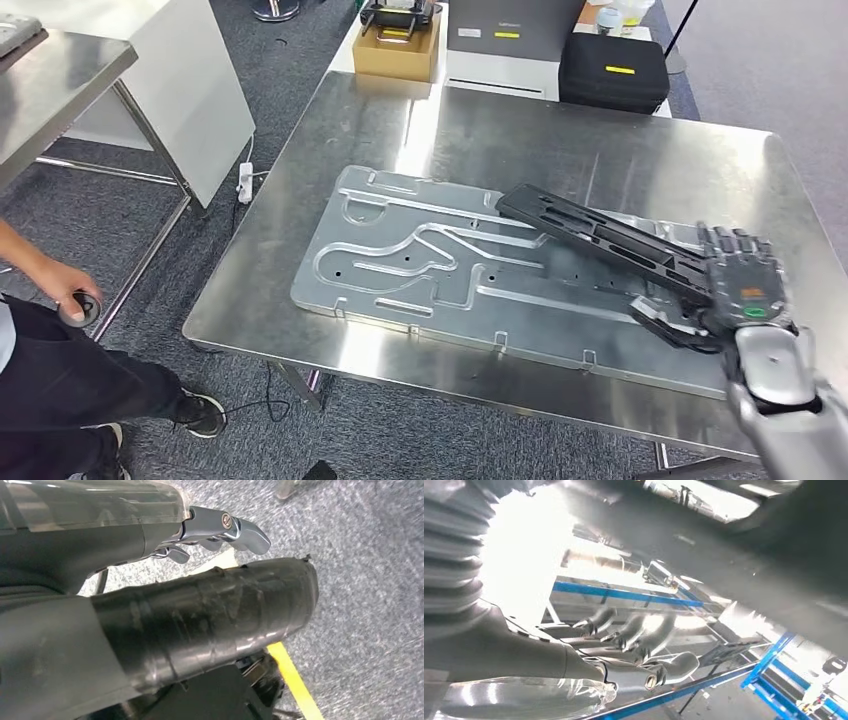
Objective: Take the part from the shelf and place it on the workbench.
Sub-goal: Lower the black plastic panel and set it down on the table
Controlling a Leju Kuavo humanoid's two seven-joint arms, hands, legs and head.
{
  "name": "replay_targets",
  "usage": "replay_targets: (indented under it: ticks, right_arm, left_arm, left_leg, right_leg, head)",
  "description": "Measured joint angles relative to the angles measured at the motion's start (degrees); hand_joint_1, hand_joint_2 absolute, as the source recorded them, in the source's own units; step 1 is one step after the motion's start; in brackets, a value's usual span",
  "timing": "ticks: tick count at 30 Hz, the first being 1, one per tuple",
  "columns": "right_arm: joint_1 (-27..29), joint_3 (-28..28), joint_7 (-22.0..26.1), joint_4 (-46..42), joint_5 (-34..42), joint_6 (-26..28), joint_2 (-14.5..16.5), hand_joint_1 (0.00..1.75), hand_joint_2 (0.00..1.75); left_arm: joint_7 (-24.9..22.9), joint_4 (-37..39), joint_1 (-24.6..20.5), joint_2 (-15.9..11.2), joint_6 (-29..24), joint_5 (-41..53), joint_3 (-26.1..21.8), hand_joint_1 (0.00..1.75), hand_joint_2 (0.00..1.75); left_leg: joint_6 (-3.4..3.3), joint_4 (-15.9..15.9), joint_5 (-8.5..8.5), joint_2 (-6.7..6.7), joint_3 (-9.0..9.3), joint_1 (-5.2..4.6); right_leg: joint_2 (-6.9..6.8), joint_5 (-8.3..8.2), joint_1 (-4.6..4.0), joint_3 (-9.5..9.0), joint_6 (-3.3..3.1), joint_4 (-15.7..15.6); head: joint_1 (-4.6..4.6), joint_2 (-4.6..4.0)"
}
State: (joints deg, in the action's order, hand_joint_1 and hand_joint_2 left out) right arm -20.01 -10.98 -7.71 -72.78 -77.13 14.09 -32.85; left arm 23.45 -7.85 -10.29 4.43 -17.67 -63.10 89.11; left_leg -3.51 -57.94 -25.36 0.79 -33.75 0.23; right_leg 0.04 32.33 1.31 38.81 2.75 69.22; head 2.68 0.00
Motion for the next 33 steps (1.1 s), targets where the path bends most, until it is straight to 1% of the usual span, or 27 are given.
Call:
replay_targets:
  ticks: [1,2,3,4,5,6,7,8,9,11,12,13,14,16,17,18,19,21,22,23,25,27,28,29,31,32,33]
  right_arm:
    - [1.61,0.94,0.26,-1.86,0.34,-0.18,-0.79,0.0,0.0]
    - [3.07,1.74,0.51,-3.49,0.4,-0.24,-1.31,0.0,0.0]
    - [4.32,2.39,0.79,-4.92,0.33,-0.22,-1.68,0.0,0.0]
    - [5.32,2.93,1.02,-6.22,0.22,-0.17,-2.02,0.0,0.0]
    - [6.0,3.37,1.19,-7.34,0.1,-0.06,-2.3,0.0,0.0]
    - [6.48,3.76,1.29,-8.29,0.01,0.12,-2.56,0.0,0.0]
    - [6.92,4.07,1.36,-9.14,-0.04,0.4,-2.76,0.0,0.0]
    - [7.42,4.34,1.45,-9.96,-0.06,0.76,-2.9,0.0,0.0]
    - [8.03,4.53,1.51,-10.65,-0.07,1.1,-2.99,0.0,0.0]
    - [9.6,5.03,1.6,-12.38,0.04,1.75,-3.23,0.0,0.0]
    - [10.45,5.38,1.6,-13.4,0.17,1.94,-3.41,0.0,0.0]
    - [11.28,5.81,1.6,-14.52,0.33,2.07,-3.62,0.0,0.0]
    - [12.13,6.27,1.58,-15.54,0.55,2.04,-3.84,0.0,0.0]
    - [14.37,7.49,1.44,-17.71,1.44,1.32,-4.41,0.0,0.0]
    - [16.03,8.42,1.3,-19.11,2.31,0.42,-4.89,0.0,0.0]
    - [18.0,9.73,1.19,-20.86,3.44,-0.54,-5.5,0.0,0.0]
    - [20.19,11.41,1.16,-22.84,4.83,-1.27,-6.07,0.0,0.0]
    - [24.03,15.45,2.01,-26.95,7.34,-0.6,-6.49,0.0,0.0]
    - [25.42,17.45,2.95,-28.79,8.33,1.17,-6.01,0.0,0.0]
    - [26.36,19.14,4.17,-30.37,9.25,3.71,-5.13,0.0,0.0]
    - [27.34,21.43,7.13,-32.71,12.26,10.36,-2.17,0.0,0.0]
    - [27.47,22.17,10.68,-34.19,18.06,17.04,1.72,0.0,0.0]
    - [27.31,22.22,12.56,-34.78,21.91,19.93,3.88,0.0,0.0]
    - [27.09,22.13,14.35,-35.25,25.99,22.16,5.99,0.0,0.0]
    - [26.71,21.82,17.32,-35.73,33.78,24.66,10.13,0.0,0.0]
    - [26.63,21.67,18.55,-35.8,37.07,25.09,11.9,0.0,0.0]
    - [26.57,21.57,19.72,-35.82,39.95,25.25,13.51,0.0,0.0]
  left_arm:
    - [0.07,0.0,0.27,-0.04,-0.07,-0.15,0.0,0.0,0.0]
    - [0.09,0.0,0.46,-0.06,-0.11,-0.25,0.0,0.0,0.0]
    - [0.09,0.0,0.54,-0.07,-0.15,-0.3,0.0,0.0,0.0]
    - [0.09,0.0,0.55,-0.07,-0.17,-0.32,0.0,0.0,0.0]
    - [0.09,0.0,0.54,-0.07,-0.19,-0.33,0.0,0.0,0.0]
    - [0.09,0.0,0.51,-0.07,-0.22,-0.36,0.0,0.0,0.0]
    - [0.09,0.0,0.5,-0.08,-0.25,-0.39,0.0,0.0,0.0]
    - [0.09,0.0,0.51,-0.09,-0.28,-0.46,0.0,0.0,0.0]
    - [0.1,0.0,0.53,-0.09,-0.31,-0.56,0.0,0.0,0.0]
    - [0.18,0.0,0.59,-0.12,-0.34,-0.84,0.0,0.0,0.0]
    - [0.26,0.0,0.61,-0.13,-0.37,-1.0,0.0,0.0,0.0]
    - [0.37,0.0,0.64,-0.14,-0.39,-1.15,0.0,0.0,0.0]
    - [0.47,0.0,0.7,-0.15,-0.41,-1.27,-0.01,0.0,0.0]
    - [0.68,0.0,0.91,-0.18,-0.45,-1.63,-0.03,0.0,0.0]
    - [0.77,0.0,1.07,-0.19,-0.51,-1.88,-0.07,0.0,0.0]
    - [0.86,0.0,1.26,-0.2,-0.65,-2.19,-0.12,0.0,0.0]
    - [0.94,0.0,1.44,-0.21,-0.89,-2.49,-0.2,0.0,0.0]
    - [1.04,0.0,1.75,-0.27,-1.57,-3.01,-0.39,0.0,0.0]
    - [1.04,0.0,1.84,-0.31,-2.0,-3.16,-0.48,0.0,0.0]
    - [0.98,0.0,1.9,-0.36,-2.41,-3.29,-0.54,0.0,0.0]
    - [0.75,0.0,1.9,-0.39,-3.32,-3.38,-0.58,0.0,0.0]
    - [0.35,0.0,1.78,-0.24,-4.34,-3.56,-0.59,0.0,0.0]
    - [0.11,0.0,1.69,-0.12,-4.86,-3.7,-0.58,0.0,0.0]
    - [-0.16,0.0,1.65,0.03,-5.28,-3.85,-0.58,0.0,0.0]
    - [-0.6,0.0,1.69,0.24,-5.86,-4.2,-0.57,0.0,0.0]
    - [-0.77,0.0,1.74,0.31,-6.07,-4.32,-0.57,0.0,0.0]
    - [-0.92,0.0,1.78,0.33,-6.27,-4.42,-0.57,0.0,0.0]
  left_leg:
    - [-0.04,-0.04,-0.06,0.02,0.0,-0.04]
    - [-0.04,-0.11,-0.16,-0.01,0.02,-0.08]
    - [0.01,-0.2,-0.28,-0.06,0.05,-0.09]
    - [0.09,-0.32,-0.42,-0.13,0.1,-0.09]
    - [0.23,-0.44,-0.58,-0.21,0.18,-0.11]
    - [0.41,-0.58,-0.75,-0.28,0.22,-0.23]
    - [0.62,-0.66,-0.88,-0.33,0.25,-0.34]
    - [0.86,-0.68,-0.96,-0.36,0.29,-0.43]
    - [1.11,-0.64,-0.97,-0.37,0.35,-0.49]
    - [1.7,-0.78,-1.25,-0.38,0.43,-0.48]
    - [2.02,-1.66,-2.01,-0.39,0.12,-0.47]
    - [2.31,-3.6,-3.39,-0.41,-0.65,-0.45]
    - [2.52,-6.59,-5.21,-0.43,-1.93,-0.34]
    - [2.75,-13.93,-8.69,-0.46,-5.17,-0.2]
    - [2.79,-16.13,-9.22,-0.46,-6.13,-0.18]
    - [2.74,-16.35,-8.7,-0.46,-6.17,-0.17]
    - [2.59,-14.22,-7.14,-0.46,-5.08,-0.17]
    - [2.03,-6.59,-3.61,-0.41,-1.24,-0.24]
    - [1.79,-3.45,-2.63,-0.39,0.29,-0.28]
    - [1.62,-1.6,-2.3,-0.38,1.13,-0.33]
    - [1.36,-0.62,-2.3,-0.42,1.49,-0.4]
    - [0.79,0.07,-1.78,-0.59,1.88,-0.21]
    - [0.48,0.44,-1.49,-0.67,2.06,-0.06]
    - [0.28,0.67,-1.28,-0.76,2.15,0.05]
    - [0.14,0.71,-1.19,-0.82,2.08,0.01]
    - [0.14,0.65,-1.19,-0.84,2.05,-0.02]
    - [0.17,0.55,-1.22,-0.85,2.03,-0.04]
  right_leg:
    - [0.0,1.09,0.0,1.64,0.12,3.19]
    - [0.0,1.17,0.01,2.59,0.19,4.82]
    - [-0.02,0.09,0.03,2.4,0.19,4.16]
    - [-0.04,-1.82,0.04,1.16,0.13,1.45]
    - [-0.07,-3.81,0.04,-0.77,-0.01,-2.61]
    - [-0.09,-5.27,-0.11,-2.57,-0.23,-6.32]
    - [-0.08,-6.09,-0.26,-3.85,-0.52,-8.95]
    - [-0.06,-6.26,-0.45,-4.48,-0.81,-10.27]
    - [-0.02,-6.18,-0.65,-4.55,-1.1,-10.39]
    - [-0.04,-6.31,-0.43,-4.71,-1.73,-10.66]
    - [-0.12,-6.38,-0.27,-4.82,-2.1,-10.82]
    - [-0.2,-6.46,-0.09,-4.93,-2.44,-10.99]
    - [-0.27,-6.46,-0.08,-4.98,-2.65,-11.04]
    - [-0.33,-6.4,-0.15,-4.95,-2.9,-10.95]
    - [-0.36,-6.33,-0.19,-4.96,-2.93,-10.87]
    - [-0.4,-6.25,-0.21,-4.97,-2.94,-10.77]
    - [-0.43,-6.14,-0.23,-5.01,-2.91,-10.66]
    - [-0.39,-5.91,-0.33,-5.09,-2.73,-10.43]
    - [-0.26,-5.86,-0.43,-5.08,-2.54,-10.34]
    - [-0.12,-5.86,-0.53,-5.03,-2.31,-10.29]
    - [0.13,-6.03,-0.58,-5.0,-1.71,-10.43]
    - [0.18,-5.52,-0.39,-4.85,-1.15,-9.94]
    - [0.17,-4.41,-0.32,-4.24,-0.9,-8.44]
    - [0.16,-2.74,-0.21,-3.12,-0.7,-5.82]
    - [0.13,0.86,-0.05,0.12,-0.31,1.45]
    - [0.12,1.58,0.04,1.22,-0.17,3.97]
    - [0.11,1.25,0.11,1.45,-0.09,4.63]
  head:
    - [0.0,0.0]
    - [-0.01,0.0]
    - [-0.01,0.0]
    - [-0.01,0.0]
    - [-0.01,0.0]
    - [0.0,0.0]
    - [-0.02,0.0]
    - [-0.03,0.0]
    - [-0.04,0.0]
    - [-0.04,0.0]
    - [-0.07,0.0]
    - [-0.09,0.0]
    - [-0.11,0.0]
    - [-0.14,0.0]
    - [-0.14,0.0]
    - [-0.14,0.0]
    - [-0.14,0.0]
    - [-0.13,0.0]
    - [-0.11,0.0]
    - [-0.1,0.0]
    - [-0.09,0.0]
    - [-0.06,0.0]
    - [-0.03,0.0]
    - [-0.01,0.0]
    - [0.0,0.0]
    - [-0.01,0.0]
    - [0.0,0.0]
